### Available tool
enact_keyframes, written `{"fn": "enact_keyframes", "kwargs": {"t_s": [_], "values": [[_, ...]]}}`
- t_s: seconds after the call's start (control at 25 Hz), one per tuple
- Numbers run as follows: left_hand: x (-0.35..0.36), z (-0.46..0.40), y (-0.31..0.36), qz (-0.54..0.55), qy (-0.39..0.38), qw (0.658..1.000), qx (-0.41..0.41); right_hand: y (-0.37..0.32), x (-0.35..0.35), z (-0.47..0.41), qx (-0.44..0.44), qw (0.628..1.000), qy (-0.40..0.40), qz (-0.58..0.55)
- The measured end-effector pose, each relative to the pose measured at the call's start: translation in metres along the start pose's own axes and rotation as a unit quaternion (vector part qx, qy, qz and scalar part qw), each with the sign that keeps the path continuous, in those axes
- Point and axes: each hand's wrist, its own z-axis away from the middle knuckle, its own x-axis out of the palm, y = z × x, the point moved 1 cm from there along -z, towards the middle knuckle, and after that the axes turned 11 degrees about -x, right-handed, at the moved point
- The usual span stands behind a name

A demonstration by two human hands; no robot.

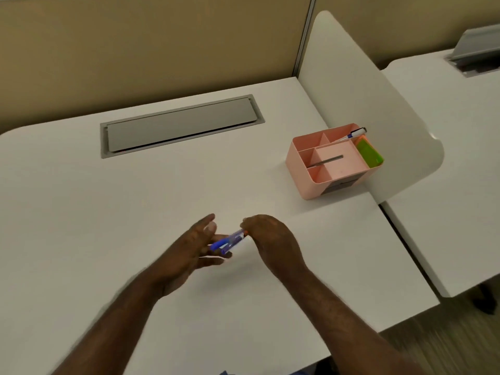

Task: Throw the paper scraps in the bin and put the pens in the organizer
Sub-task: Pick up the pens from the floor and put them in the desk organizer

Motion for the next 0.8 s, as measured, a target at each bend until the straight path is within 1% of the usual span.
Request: {"fn": "enact_keyframes", "kwargs": {"t_s": [0.04,0.08,0.16,0.2,0.24,0.28,0.32,0.36,0.4,0.44,0.64,0.72,0.8], "values": [[-0.013,-0.003,0.003,0.022,0.023,0.999,0.011,0.009,-0.009,0.001,0.061,0.997,0.042,-0.002],[-0.028,-0.006,0.003,0.023,0.054,0.998,0.021,0.020,-0.019,0.002,0.130,0.987,0.096,-0.012],[-0.055,-0.013,-0.006,-0.040,0.138,0.990,0.015,0.044,-0.040,0.000,0.248,0.945,0.205,-0.058],[-0.066,-0.016,-0.016,-0.107,0.185,0.977,-0.003,0.057,-0.050,-0.002,0.282,0.924,0.249,-0.068],[-0.076,-0.019,-0.028,-0.202,0.231,0.951,-0.027,0.070,-0.058,-0.005,0.303,0.908,0.282,-0.069],[-0.083,-0.022,-0.041,-0.309,0.262,0.913,-0.050,0.083,-0.065,-0.008,0.318,0.894,0.306,-0.072],[-0.088,-0.024,-0.056,-0.401,0.272,0.872,-0.072,0.094,-0.068,-0.011,0.332,0.884,0.321,-0.078],[-0.090,-0.026,-0.070,-0.461,0.266,0.842,-0.089,0.103,-0.070,-0.014,0.348,0.875,0.327,-0.084],[-0.091,-0.027,-0.081,-0.491,0.256,0.827,-0.098,0.110,-0.070,-0.015,0.365,0.868,0.325,-0.083],[-0.093,-0.029,-0.087,-0.499,0.249,0.824,-0.098,0.115,-0.068,-0.016,0.378,0.865,0.319,-0.078],[-0.093,-0.030,-0.088,-0.480,0.240,0.838,-0.097,0.116,-0.050,-0.020,0.409,0.870,0.268,-0.052],[-0.092,-0.028,-0.089,-0.483,0.244,0.836,-0.091,0.117,-0.044,-0.021,0.436,0.861,0.258,-0.046],[-0.092,-0.026,-0.091,-0.490,0.244,0.832,-0.086,0.116,-0.041,-0.020,0.446,0.854,0.264,-0.054]]}}
